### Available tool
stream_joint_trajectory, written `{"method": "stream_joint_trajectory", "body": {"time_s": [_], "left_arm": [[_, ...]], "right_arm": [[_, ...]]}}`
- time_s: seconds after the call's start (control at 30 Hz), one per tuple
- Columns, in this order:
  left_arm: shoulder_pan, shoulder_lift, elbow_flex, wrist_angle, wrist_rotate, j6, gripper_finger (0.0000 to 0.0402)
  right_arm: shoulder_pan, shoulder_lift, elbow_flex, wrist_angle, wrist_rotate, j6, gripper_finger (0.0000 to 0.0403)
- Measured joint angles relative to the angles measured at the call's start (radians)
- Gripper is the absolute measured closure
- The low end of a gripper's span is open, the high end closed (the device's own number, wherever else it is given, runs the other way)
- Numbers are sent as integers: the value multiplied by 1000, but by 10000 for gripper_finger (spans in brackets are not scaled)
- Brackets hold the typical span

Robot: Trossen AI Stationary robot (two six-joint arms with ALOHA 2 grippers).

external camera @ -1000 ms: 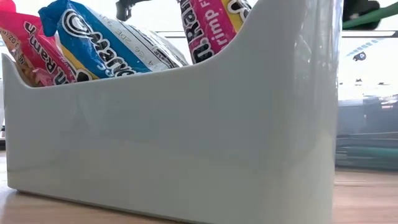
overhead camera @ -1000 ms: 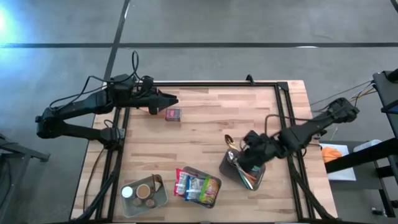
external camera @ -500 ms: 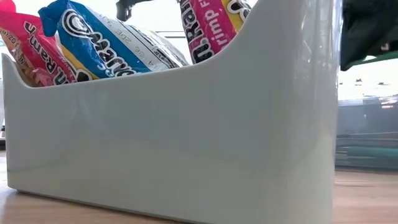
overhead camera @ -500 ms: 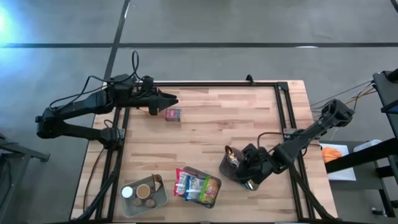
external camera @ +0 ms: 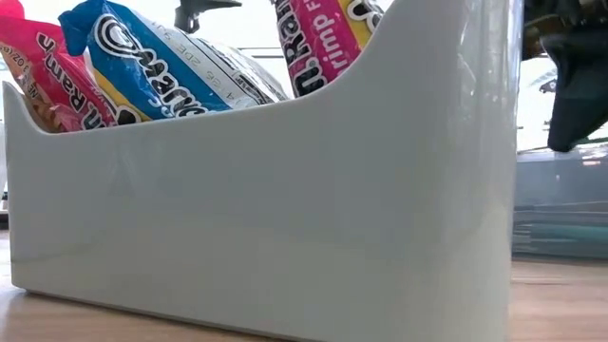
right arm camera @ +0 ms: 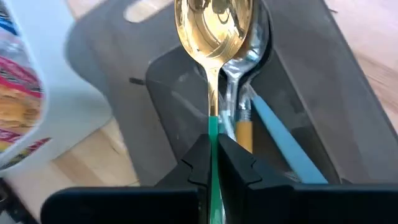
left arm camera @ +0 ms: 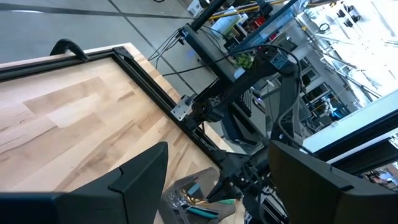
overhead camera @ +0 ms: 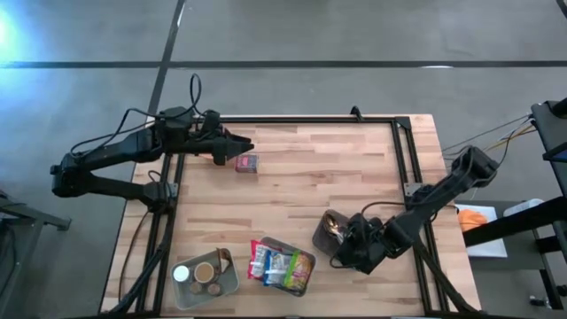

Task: Pick & Place Food Item
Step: Put the green spoon into the black bin

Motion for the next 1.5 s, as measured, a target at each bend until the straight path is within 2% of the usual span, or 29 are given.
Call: {"method": "stream_joint_trajectory", "body": {"time_s": [0.37, 0.77, 1.5], "left_arm": [[0, 0, 0, -5, 0, 4, 123], [0, 0, 0, -9, 0, 11, 123], [0, 0, 0, -28, 0, 11, 123]], "right_arm": [[-2, 65, -17, -1, -1, 95, 395], [-16, 131, -14, 16, -6, 59, 395], [-18, 138, -7, 18, -9, 15, 392]]}}
